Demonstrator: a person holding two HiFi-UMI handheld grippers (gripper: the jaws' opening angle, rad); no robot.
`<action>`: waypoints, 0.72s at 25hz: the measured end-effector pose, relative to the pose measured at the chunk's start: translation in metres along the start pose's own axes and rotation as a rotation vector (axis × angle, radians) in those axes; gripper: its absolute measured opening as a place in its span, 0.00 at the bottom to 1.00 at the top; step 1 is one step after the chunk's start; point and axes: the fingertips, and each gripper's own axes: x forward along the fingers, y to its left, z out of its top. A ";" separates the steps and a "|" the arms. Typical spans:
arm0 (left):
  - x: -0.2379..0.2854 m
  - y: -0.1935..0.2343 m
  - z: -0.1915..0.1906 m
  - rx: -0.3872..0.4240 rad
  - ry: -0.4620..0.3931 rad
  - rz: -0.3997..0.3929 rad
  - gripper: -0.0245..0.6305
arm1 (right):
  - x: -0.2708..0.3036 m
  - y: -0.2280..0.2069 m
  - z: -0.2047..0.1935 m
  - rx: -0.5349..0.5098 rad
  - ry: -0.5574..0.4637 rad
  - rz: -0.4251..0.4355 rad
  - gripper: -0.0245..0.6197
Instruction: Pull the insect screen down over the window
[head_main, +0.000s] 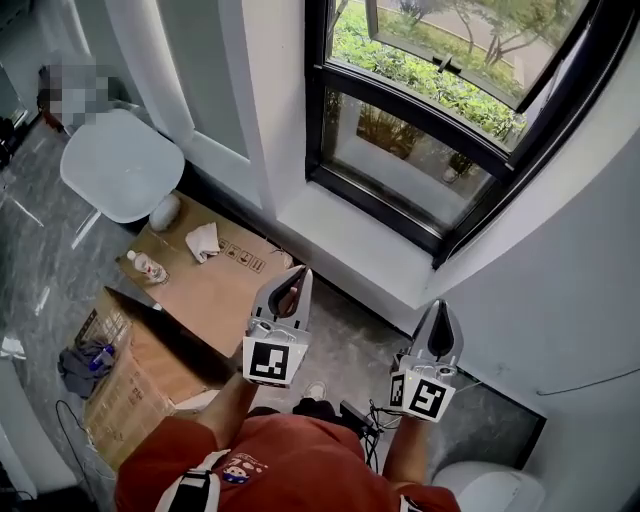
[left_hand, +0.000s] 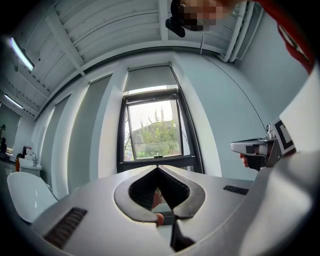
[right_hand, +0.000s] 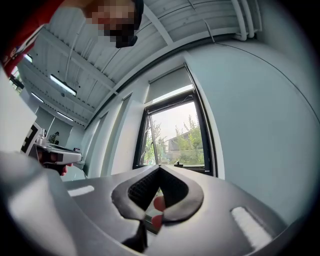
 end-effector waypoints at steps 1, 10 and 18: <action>0.005 -0.001 0.001 0.002 -0.003 0.002 0.05 | 0.005 -0.004 -0.001 0.003 -0.004 0.001 0.05; 0.037 -0.008 0.004 0.007 -0.016 0.003 0.05 | 0.033 -0.023 -0.006 0.023 -0.025 -0.002 0.05; 0.072 -0.002 -0.002 -0.005 -0.044 -0.024 0.05 | 0.058 -0.029 -0.017 0.014 -0.042 -0.025 0.05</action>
